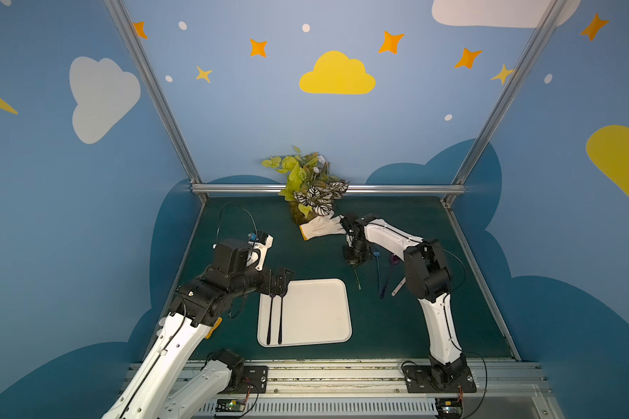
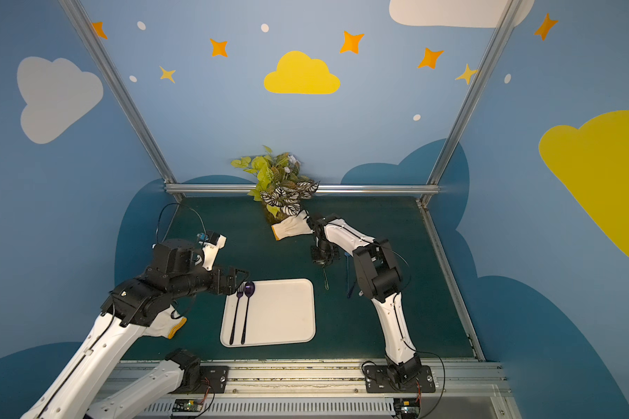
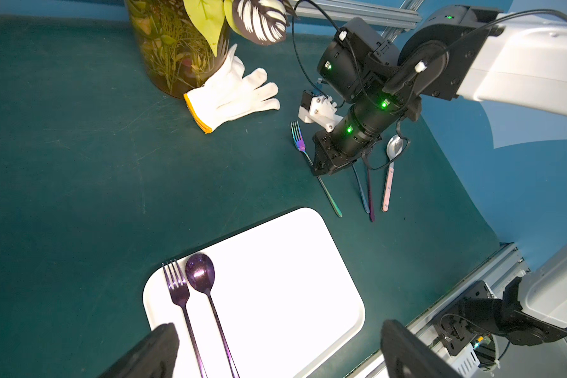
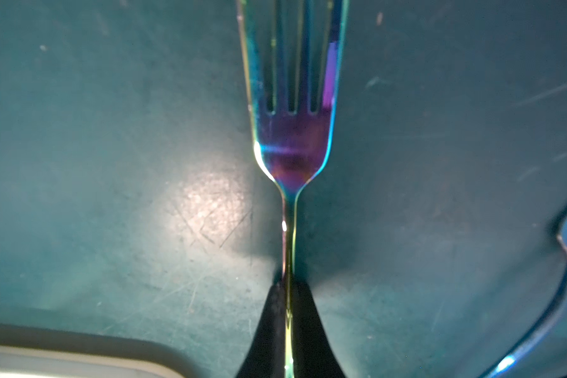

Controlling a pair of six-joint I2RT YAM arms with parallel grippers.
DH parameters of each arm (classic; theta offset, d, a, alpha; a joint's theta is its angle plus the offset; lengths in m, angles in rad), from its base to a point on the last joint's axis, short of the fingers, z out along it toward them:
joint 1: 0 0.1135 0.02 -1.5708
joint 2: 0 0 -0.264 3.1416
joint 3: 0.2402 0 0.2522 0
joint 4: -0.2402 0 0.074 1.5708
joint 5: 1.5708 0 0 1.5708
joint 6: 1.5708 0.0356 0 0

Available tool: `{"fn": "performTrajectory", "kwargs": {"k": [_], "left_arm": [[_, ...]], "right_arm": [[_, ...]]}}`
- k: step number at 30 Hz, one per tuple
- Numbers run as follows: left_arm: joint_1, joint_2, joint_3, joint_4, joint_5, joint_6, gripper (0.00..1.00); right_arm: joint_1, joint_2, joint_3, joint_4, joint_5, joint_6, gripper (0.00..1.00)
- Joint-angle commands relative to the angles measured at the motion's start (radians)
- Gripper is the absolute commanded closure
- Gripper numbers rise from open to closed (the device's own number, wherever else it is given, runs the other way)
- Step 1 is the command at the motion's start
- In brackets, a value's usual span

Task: Set the spoon and fork side by side
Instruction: Pick up the fork at the center of the board.

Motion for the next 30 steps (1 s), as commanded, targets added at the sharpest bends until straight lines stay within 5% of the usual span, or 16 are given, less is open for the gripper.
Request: {"fn": "performTrajectory", "kwargs": {"k": [1,13,19,30], "left_arm": [[0.005,-0.012,-0.001,0.018,0.013,0.010,0.00],[0.006,-0.067,-0.031,0.011,-0.052,0.044,0.00],[0.009,-0.087,-0.030,-0.001,-0.105,0.082,0.00],[0.010,-0.126,-0.002,-0.038,-0.164,0.135,0.00]], "right_arm": [[-0.005,-0.008,-0.027,0.036,0.023,0.027,1.00],[0.020,-0.366,-0.280,0.135,-0.030,0.149,1.00],[0.162,-0.517,-0.388,0.150,-0.049,0.285,1.00],[0.518,-0.319,-0.226,0.215,-0.038,0.571,1.00]]}}
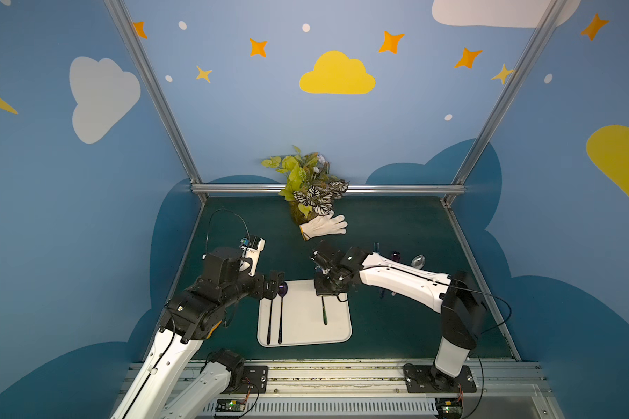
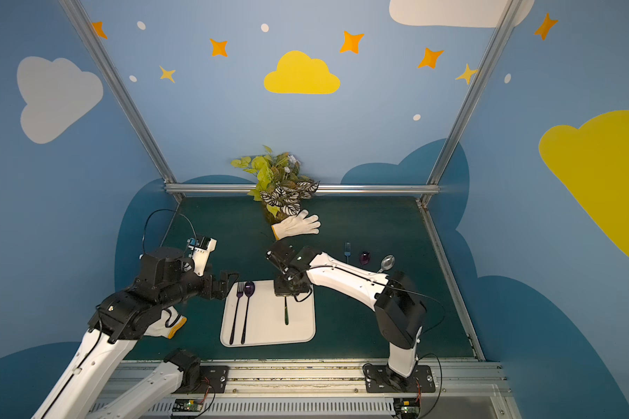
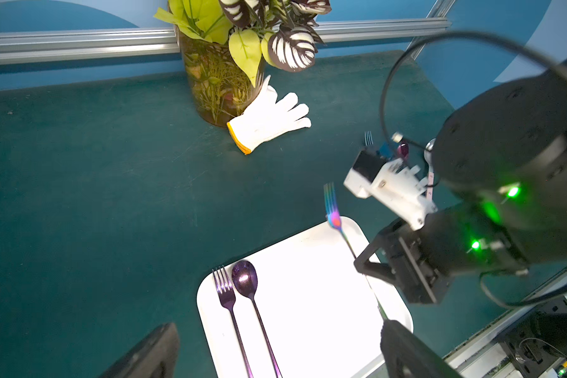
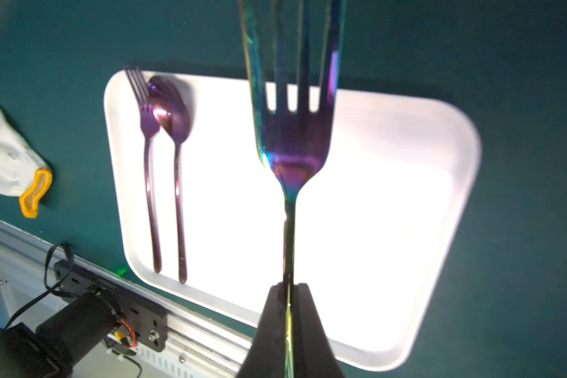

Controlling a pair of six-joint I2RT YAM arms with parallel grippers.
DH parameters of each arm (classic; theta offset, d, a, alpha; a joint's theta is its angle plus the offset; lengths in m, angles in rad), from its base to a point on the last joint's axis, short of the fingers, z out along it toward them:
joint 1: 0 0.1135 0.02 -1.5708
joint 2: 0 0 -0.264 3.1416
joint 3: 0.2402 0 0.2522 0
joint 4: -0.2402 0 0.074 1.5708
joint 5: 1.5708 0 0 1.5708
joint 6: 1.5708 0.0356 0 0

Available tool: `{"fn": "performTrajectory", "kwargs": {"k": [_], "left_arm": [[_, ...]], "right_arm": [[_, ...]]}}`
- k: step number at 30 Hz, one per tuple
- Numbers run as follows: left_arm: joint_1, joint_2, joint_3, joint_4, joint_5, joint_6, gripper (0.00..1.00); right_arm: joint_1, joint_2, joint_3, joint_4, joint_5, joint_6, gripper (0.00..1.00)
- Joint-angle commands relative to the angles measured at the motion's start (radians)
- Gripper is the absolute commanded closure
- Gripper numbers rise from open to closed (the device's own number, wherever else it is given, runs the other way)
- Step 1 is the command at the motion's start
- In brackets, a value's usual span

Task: Set the spoon and fork side by side
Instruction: Pick up the fork at the center of the board, then place the fork on the tray.

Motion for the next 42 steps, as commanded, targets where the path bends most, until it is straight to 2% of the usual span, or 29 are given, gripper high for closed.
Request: {"fn": "performTrajectory", "kwargs": {"k": [1,6,15,37,42], "left_arm": [[0.004,-0.028,0.026,-0.027,-0.024,0.024,0.00],[0.004,-0.055,0.026,-0.022,-0.006,0.008,0.00],[0.004,-0.099,0.017,-0.028,0.028,-0.007,0.00],[0.005,-0.108,0.025,-0.036,0.026,-0.014,0.00],[0.004,-0.107,0.021,-0.036,0.022,-0.017,0.00]], "right_arm": [[0.054,0.094,0.078,0.023,0.003,0.103,1.00],[0.105,0.197,0.158,0.014,-0.014,0.171,1.00],[0.125,0.270,0.177,0.025,-0.026,0.252,1.00],[0.107,0.333,0.180,0.029,-0.041,0.237,1.00],[0.102,0.337,0.175,0.029,-0.046,0.237,0.97]]}}
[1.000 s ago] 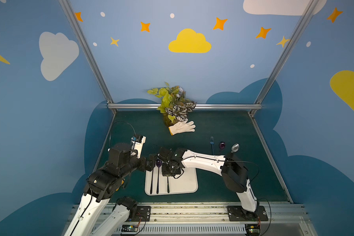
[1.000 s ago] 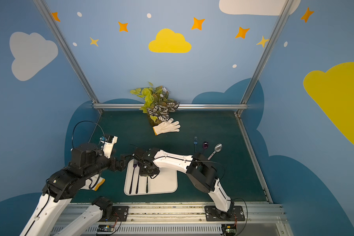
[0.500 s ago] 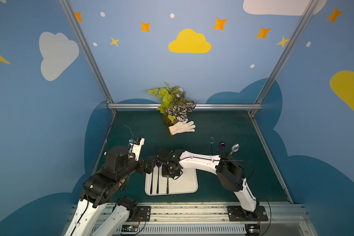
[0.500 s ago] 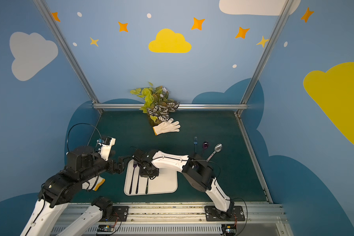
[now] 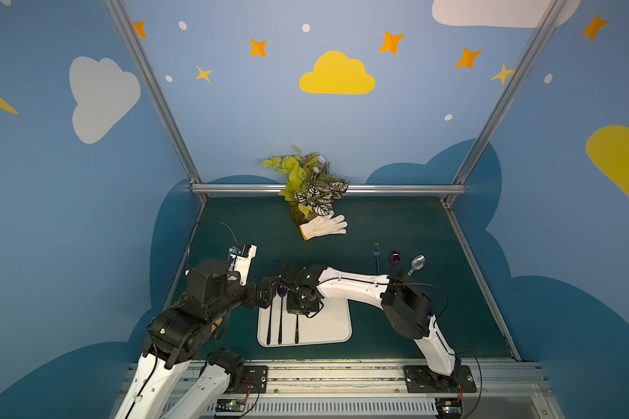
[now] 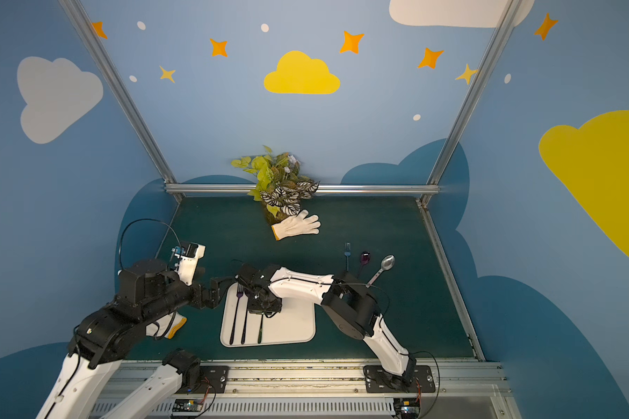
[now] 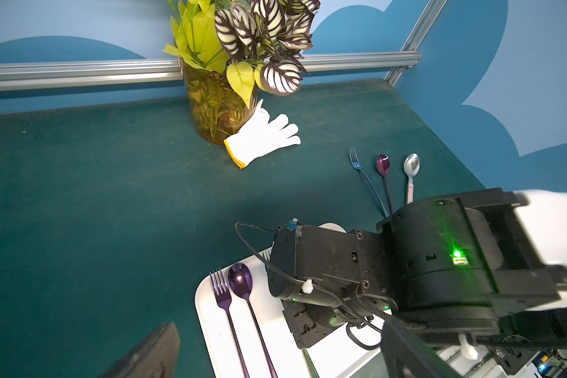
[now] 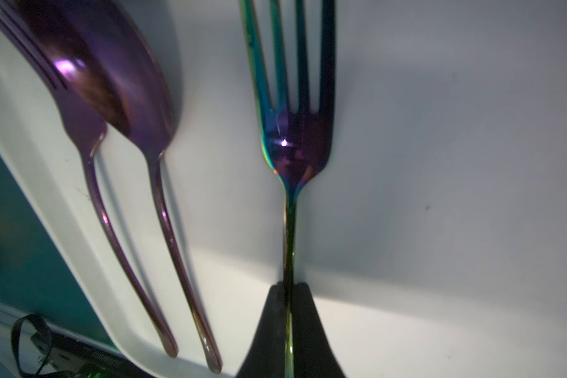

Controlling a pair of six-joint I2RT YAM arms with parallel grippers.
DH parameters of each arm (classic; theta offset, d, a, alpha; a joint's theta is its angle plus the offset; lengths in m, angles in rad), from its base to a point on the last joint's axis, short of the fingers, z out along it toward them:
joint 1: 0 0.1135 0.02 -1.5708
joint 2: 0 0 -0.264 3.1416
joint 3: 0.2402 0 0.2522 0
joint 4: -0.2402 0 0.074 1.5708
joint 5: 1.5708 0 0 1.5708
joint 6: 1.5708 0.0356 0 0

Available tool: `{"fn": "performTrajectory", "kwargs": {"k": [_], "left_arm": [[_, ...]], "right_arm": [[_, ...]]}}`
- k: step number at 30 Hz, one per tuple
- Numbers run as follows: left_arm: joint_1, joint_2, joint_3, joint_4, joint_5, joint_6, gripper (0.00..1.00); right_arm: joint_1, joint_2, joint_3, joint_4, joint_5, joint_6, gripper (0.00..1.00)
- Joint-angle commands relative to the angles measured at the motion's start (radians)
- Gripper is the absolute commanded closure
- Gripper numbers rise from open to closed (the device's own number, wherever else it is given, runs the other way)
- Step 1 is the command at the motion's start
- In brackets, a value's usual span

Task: Set the spoon and fork side by side
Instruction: Place the fork on the tray.

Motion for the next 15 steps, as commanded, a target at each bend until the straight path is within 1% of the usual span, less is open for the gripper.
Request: {"fn": "performTrajectory", "kwargs": {"k": [1,10,15], "left_arm": [[0.002,0.001,0.019,-0.005,-0.005,-0.004,0.00],[0.003,0.003,0.014,-0.004,-0.014,-0.006,0.00],[0.003,0.013,0.019,-0.002,-0.015,-0.003,0.00]], "right_arm": [[-0.005,0.023,0.011,-0.013,-0.007,-0.004,0.97],[-0.008,0.006,0.011,-0.013,-0.006,-0.022,0.84],[-0.017,-0.036,0.012,-0.022,0.003,-0.035,0.80]]}}
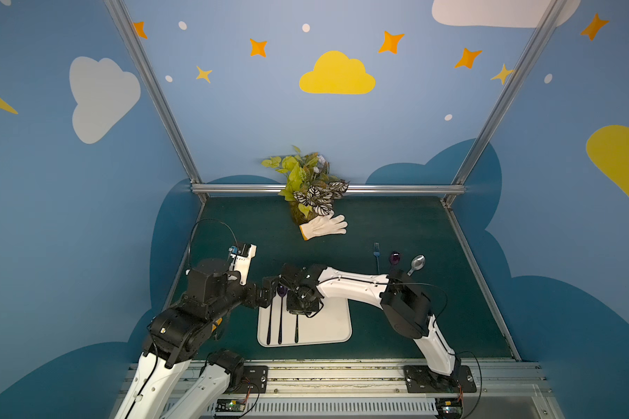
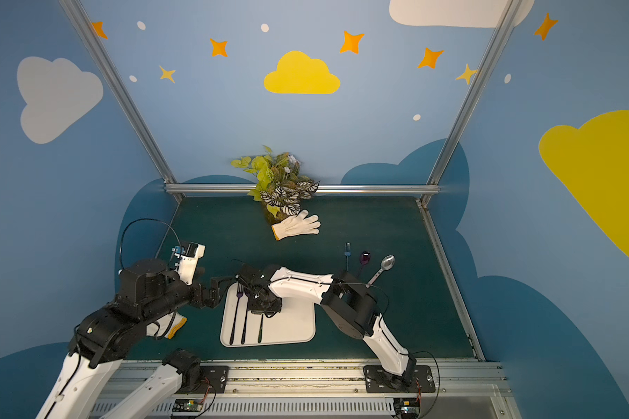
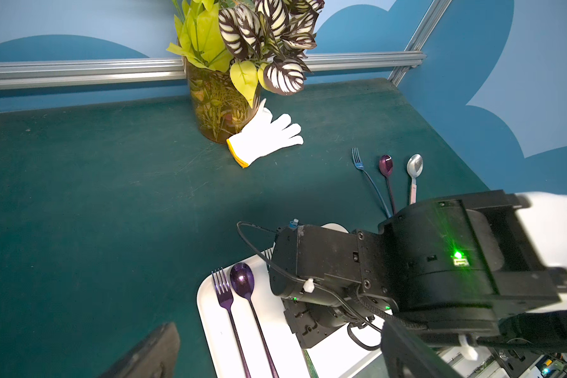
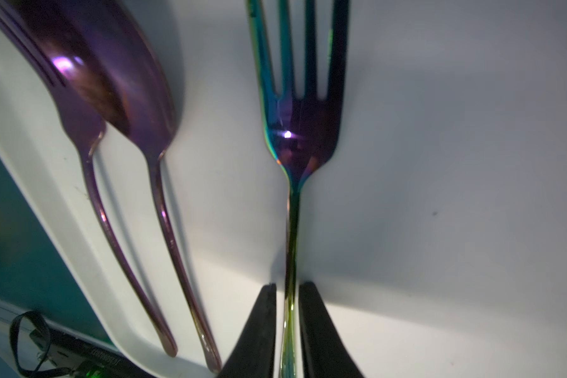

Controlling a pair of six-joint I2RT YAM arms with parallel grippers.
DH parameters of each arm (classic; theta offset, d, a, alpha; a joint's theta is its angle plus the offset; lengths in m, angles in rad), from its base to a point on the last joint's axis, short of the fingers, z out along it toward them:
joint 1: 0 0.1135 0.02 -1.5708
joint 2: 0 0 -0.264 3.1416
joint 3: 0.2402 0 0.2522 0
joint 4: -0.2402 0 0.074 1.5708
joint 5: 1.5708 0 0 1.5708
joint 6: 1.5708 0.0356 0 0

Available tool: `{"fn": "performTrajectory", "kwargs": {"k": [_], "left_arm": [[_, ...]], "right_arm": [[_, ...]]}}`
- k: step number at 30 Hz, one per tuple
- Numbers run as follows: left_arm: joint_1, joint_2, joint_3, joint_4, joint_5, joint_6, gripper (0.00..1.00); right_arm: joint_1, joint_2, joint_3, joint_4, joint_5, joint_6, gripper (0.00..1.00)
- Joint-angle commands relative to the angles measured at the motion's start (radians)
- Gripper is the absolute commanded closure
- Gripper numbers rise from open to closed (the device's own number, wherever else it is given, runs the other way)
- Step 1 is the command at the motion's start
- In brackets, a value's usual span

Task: Set the spoon and fork side by side
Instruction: Place the fork on the tray, then pick up the spoon from the center of the board.

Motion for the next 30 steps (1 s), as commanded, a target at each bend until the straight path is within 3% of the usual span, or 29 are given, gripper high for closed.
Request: {"fn": "performTrajectory", "kwargs": {"k": [1,9,12,18,23,30], "left_arm": [[0.002,0.010,0.023,-0.003,-0.003,0.001,0.00],[0.003,0.034,0.037,-0.010,0.005,-0.007,0.00],[0.002,0.045,0.040,-0.014,0.007,-0.009,0.00],[0.002,0.082,0.051,-0.016,0.020,-0.007,0.00],[0.003,0.113,0.064,-0.006,0.017,-0.008,0.00],[0.002,0.155,0.080,0.011,0.020,-0.014,0.00]], "right_arm": [[-0.013,-0.053,0.012,-0.035,0.013,-0.022,0.78],[-0.130,-0.295,-0.123,-0.133,0.087,-0.094,0.71],[-0.245,-0.432,-0.247,-0.180,0.110,-0.142,0.69],[-0.591,-0.627,-0.451,-0.219,0.091,-0.272,0.68],[-0.813,-0.595,-0.462,-0.212,0.059,-0.380,0.69],[-0.897,-0.421,-0.358,-0.189,0.058,-0.441,0.72]]}}
